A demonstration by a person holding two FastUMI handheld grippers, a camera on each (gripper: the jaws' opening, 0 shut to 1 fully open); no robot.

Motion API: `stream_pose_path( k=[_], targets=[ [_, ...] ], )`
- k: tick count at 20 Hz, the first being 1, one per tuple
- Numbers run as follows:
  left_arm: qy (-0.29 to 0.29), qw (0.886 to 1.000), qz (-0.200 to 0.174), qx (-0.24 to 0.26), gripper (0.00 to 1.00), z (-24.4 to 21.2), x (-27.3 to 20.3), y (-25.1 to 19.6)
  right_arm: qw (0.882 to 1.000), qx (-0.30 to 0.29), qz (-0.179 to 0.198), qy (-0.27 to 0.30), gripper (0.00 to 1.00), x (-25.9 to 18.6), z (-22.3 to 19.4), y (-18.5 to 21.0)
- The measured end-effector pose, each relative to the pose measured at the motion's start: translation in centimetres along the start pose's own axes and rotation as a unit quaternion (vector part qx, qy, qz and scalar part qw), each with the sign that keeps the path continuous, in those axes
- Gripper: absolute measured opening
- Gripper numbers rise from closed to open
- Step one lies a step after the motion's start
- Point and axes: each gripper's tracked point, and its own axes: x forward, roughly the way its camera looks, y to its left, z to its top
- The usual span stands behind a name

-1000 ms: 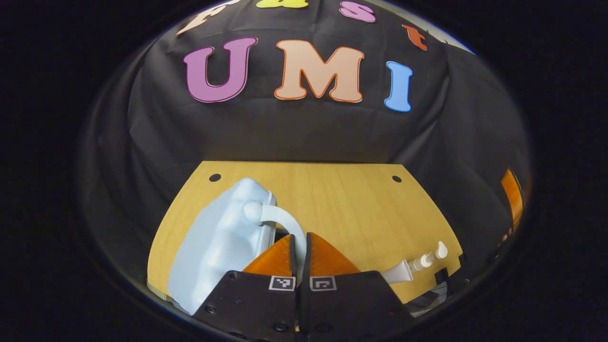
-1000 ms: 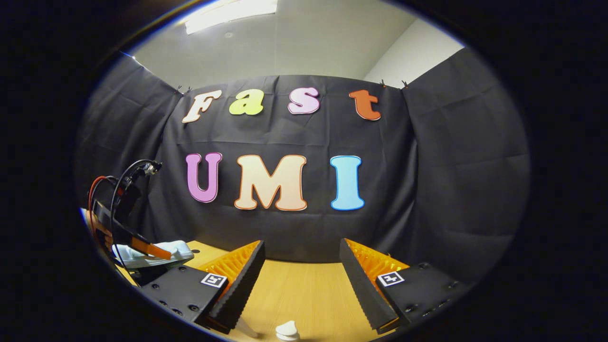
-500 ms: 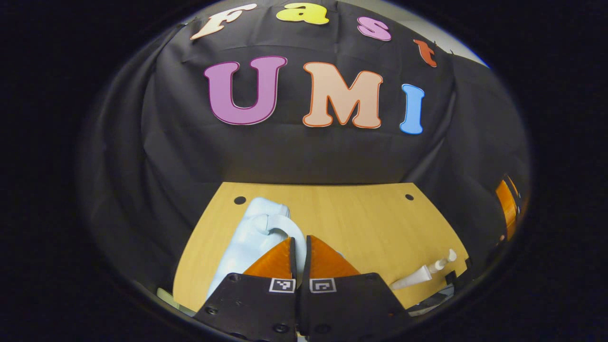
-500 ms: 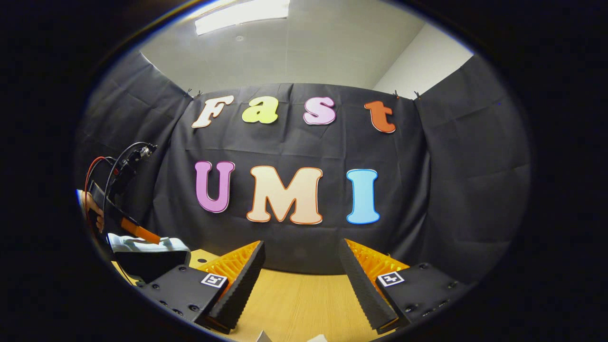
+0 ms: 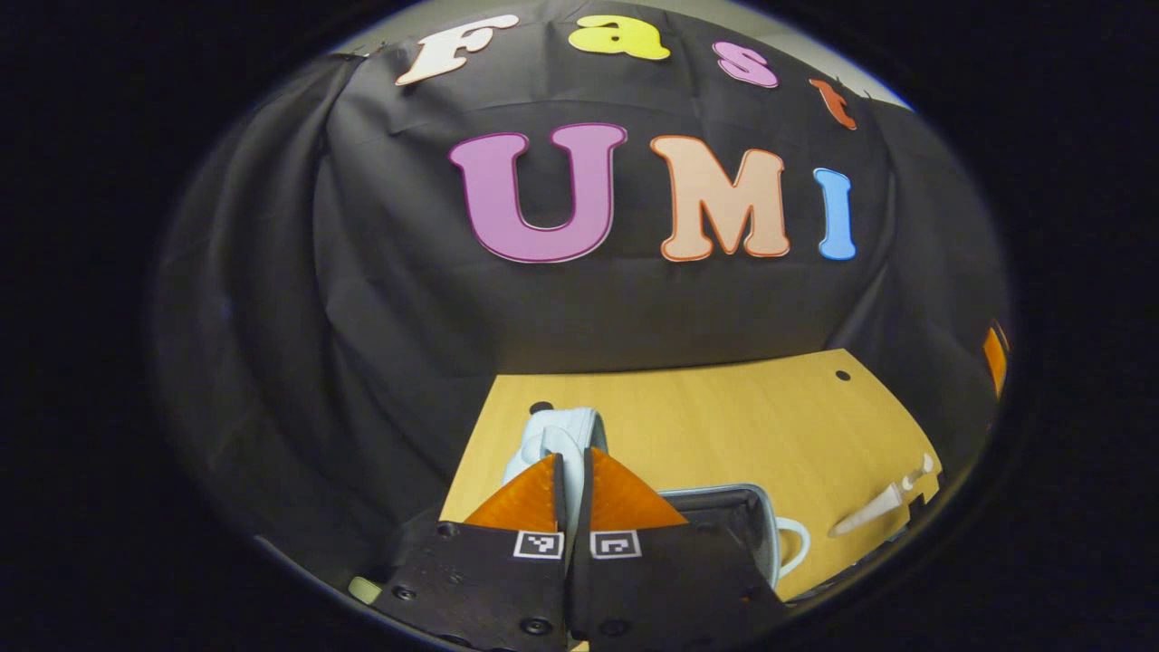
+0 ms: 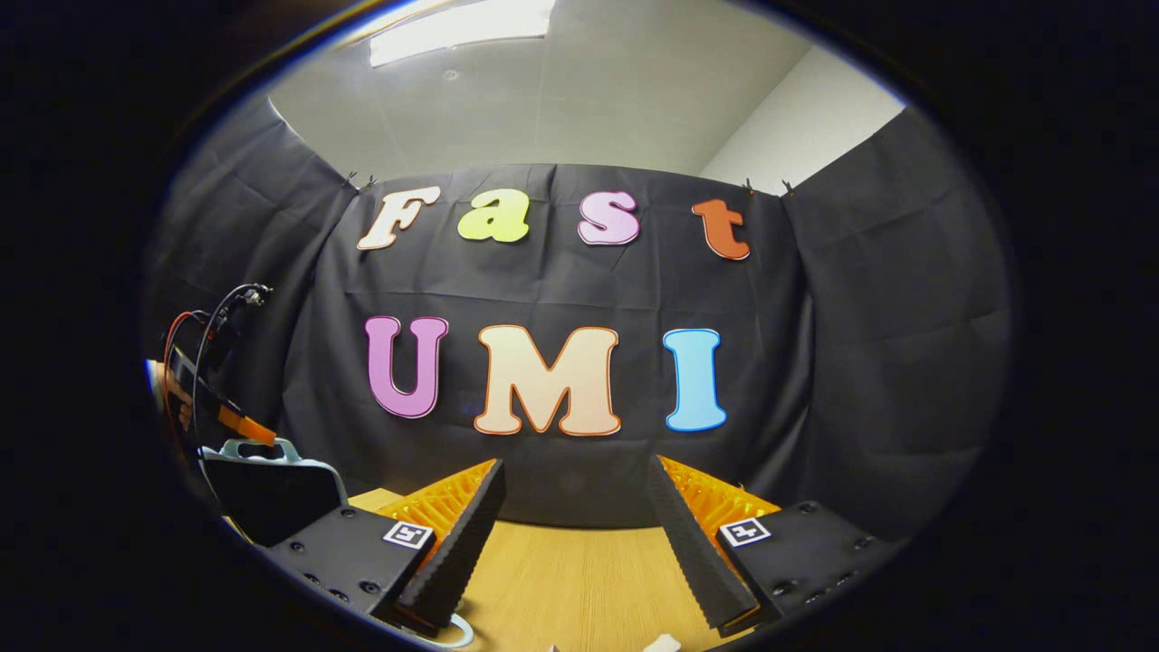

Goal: First open the suitcase, pack the skin care products into it, and then close the suitcase.

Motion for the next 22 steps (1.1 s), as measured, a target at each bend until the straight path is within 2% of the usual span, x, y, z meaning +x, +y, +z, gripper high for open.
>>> stream_pose_path(
  k=[4, 7, 11, 14, 17, 18, 20, 21, 22],
  targets=[
    [-0.001, 1.000, 0.012, -0.027, 0.00, -1.0, 0.9, 4.4, 1.000, -0.018, -0.002, -0.008, 0.99, -0.8, 0.5, 2.2],
    [0.008, 0.998, 0.038, -0.048, 0.00, -2.6, 2.3, 8.6, 1.000, -0.023, -0.008, -0.017, 1.00, -1.3, 1.1, 3.0],
    [0.026, 0.994, 0.060, -0.087, 0.00, -5.9, 4.1, 13.7, 0.999, -0.028, -0.017, -0.020, 1.00, -1.9, 1.6, 3.2],
    [0.063, 0.987, 0.076, -0.123, 0.00, -9.9, 5.4, 16.9, 0.999, -0.037, -0.021, -0.012, 0.98, -2.3, 1.1, 3.4],
    [0.088, 0.980, 0.094, -0.150, 0.00, -13.0, 6.7, 19.0, 0.999, -0.045, -0.022, -0.006, 0.96, -2.7, 0.8, 3.8],
    [0.095, 0.978, 0.100, -0.157, 0.00, -14.2, 6.8, 19.5, 0.999, -0.048, -0.022, -0.004, 0.99, -2.7, 0.8, 3.9],
    [0.087, 0.977, 0.104, -0.164, 0.00, -14.8, 6.8, 20.6, 0.998, -0.053, -0.020, -0.002, 0.96, -2.7, 0.8, 4.3],
    [0.085, 0.977, 0.108, -0.165, 0.00, -14.8, 7.0, 20.9, 0.998, -0.055, -0.019, 0.000, 1.00, -2.7, 0.6, 4.5],
    [0.083, 0.977, 0.111, -0.162, 0.00, -14.9, 7.2, 21.5, 0.998, -0.057, -0.018, 0.002, 0.96, -2.7, 0.5, 4.7]
  ],
)
